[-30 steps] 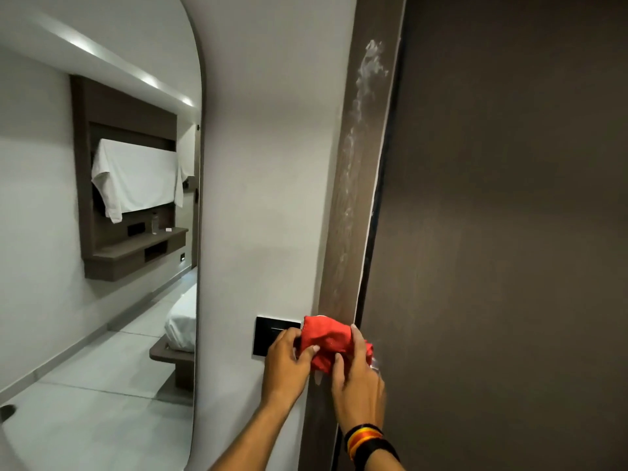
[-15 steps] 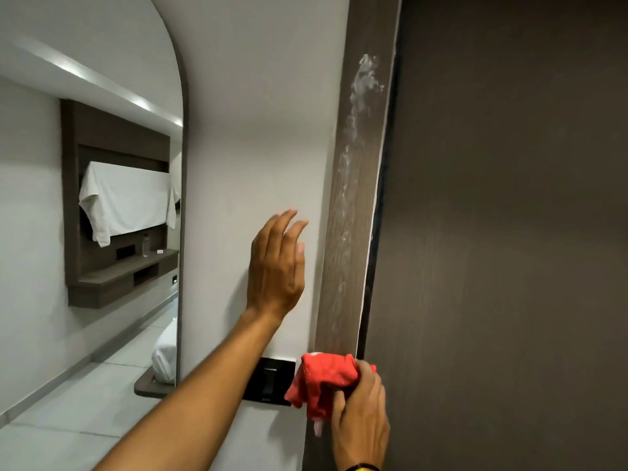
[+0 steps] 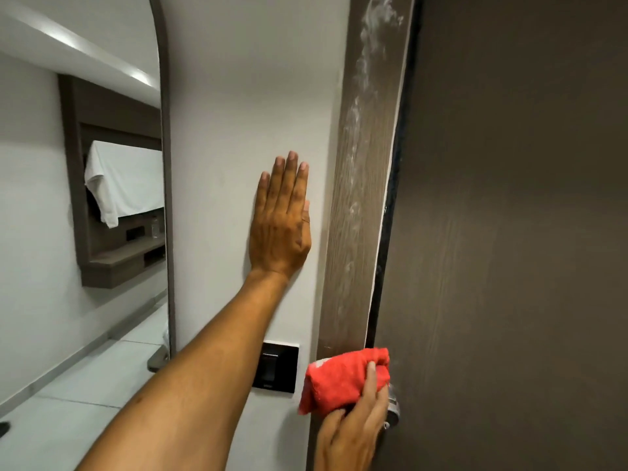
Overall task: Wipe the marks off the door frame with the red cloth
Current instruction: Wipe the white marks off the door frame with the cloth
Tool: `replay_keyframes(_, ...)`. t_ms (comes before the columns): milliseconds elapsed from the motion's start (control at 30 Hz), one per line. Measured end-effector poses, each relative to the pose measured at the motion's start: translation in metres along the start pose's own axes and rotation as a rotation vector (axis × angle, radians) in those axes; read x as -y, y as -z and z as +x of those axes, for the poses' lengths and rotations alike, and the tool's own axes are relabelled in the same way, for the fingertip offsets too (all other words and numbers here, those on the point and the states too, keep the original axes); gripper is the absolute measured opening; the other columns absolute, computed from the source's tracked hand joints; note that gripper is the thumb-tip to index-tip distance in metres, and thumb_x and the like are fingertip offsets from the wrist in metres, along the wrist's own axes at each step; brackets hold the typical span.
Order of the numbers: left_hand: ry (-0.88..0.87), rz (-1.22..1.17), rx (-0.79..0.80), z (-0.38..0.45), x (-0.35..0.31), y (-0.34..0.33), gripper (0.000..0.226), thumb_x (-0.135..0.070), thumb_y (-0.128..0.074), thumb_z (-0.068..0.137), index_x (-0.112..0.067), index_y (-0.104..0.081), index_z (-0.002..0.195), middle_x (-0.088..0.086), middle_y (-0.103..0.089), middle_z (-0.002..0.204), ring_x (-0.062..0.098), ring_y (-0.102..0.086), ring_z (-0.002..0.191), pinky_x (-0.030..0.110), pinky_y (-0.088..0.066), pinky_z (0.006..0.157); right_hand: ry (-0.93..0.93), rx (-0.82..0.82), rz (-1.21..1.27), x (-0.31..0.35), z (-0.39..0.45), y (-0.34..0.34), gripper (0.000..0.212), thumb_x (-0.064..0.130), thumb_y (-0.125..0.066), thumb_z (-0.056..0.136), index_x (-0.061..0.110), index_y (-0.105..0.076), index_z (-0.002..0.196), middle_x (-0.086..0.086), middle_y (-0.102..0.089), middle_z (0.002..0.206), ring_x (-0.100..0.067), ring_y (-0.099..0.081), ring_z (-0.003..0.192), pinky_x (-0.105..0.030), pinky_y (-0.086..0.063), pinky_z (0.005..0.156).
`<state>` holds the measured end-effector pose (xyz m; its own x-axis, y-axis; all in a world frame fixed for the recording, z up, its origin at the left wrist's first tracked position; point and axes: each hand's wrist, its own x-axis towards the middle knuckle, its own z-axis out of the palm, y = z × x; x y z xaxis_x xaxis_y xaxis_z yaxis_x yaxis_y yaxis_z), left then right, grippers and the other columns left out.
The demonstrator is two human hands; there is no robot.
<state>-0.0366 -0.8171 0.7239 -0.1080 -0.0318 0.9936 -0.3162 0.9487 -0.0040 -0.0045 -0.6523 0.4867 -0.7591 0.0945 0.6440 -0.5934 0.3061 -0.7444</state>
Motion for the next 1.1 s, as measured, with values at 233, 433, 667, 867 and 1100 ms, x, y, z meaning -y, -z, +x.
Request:
replay_keyframes(233,-0.002,-0.001,-0.028,0.002,0.001,-0.002,0.056,-0.023,-0.023,0.109,-0.012,-0.018,0.163,0.010,-0.020,0.173,0.026,-0.015,0.162,0.039,-0.006,0.134,0.139,0.078,-0.114,-0.003,0.004,-0.036,0.094,0.070,-0.030,0.093,0.009,-0.002,0.160,-0.030,0.005,0.165,-0.047,-0.001,0.154,-0.061,-0.022,0.120)
replay_keyframes(433,-0.016,0.010,-0.039,0.002,0.002,-0.003,0.057,-0.021,-0.026,0.108,-0.012,-0.018,0.164,0.009,-0.019,0.173,0.022,-0.010,0.162,0.039,-0.005,0.134,0.254,-0.033,-0.152,0.055,0.089,-0.034,0.095,0.067,-0.043,0.093,0.018,0.003,0.161,-0.031,0.001,0.164,-0.051,-0.008,0.152,-0.070,-0.028,0.115)
replay_keyframes(667,-0.014,-0.009,-0.021,0.003,0.003,-0.004,0.056,-0.022,-0.028,0.109,-0.010,-0.022,0.163,0.012,-0.022,0.172,0.027,-0.017,0.162,0.040,-0.008,0.134,0.377,-0.151,-0.175,0.134,0.185,-0.021,0.090,0.073,-0.030,0.095,0.019,-0.004,0.161,-0.028,-0.004,0.164,-0.045,-0.007,0.154,-0.064,-0.025,0.120)
replay_keyframes(867,-0.008,0.008,-0.009,0.002,0.002,-0.002,0.057,-0.023,-0.023,0.109,-0.013,-0.017,0.164,0.009,-0.018,0.174,0.024,-0.012,0.163,0.041,-0.007,0.134,0.209,0.042,-0.253,0.024,0.061,-0.033,0.096,0.078,-0.025,0.091,0.020,0.007,0.160,-0.027,0.011,0.166,-0.054,-0.008,0.150,-0.074,-0.036,0.107)
replay_keyframes(1100,-0.002,0.028,-0.011,0.003,0.001,-0.001,0.057,-0.021,-0.029,0.108,-0.011,-0.020,0.164,0.009,-0.018,0.173,0.024,-0.012,0.162,0.040,-0.005,0.134,0.341,-0.079,-0.283,0.108,0.146,-0.024,0.091,0.067,-0.027,0.097,0.008,0.003,0.160,-0.039,-0.001,0.161,-0.050,0.005,0.152,-0.067,-0.013,0.121)
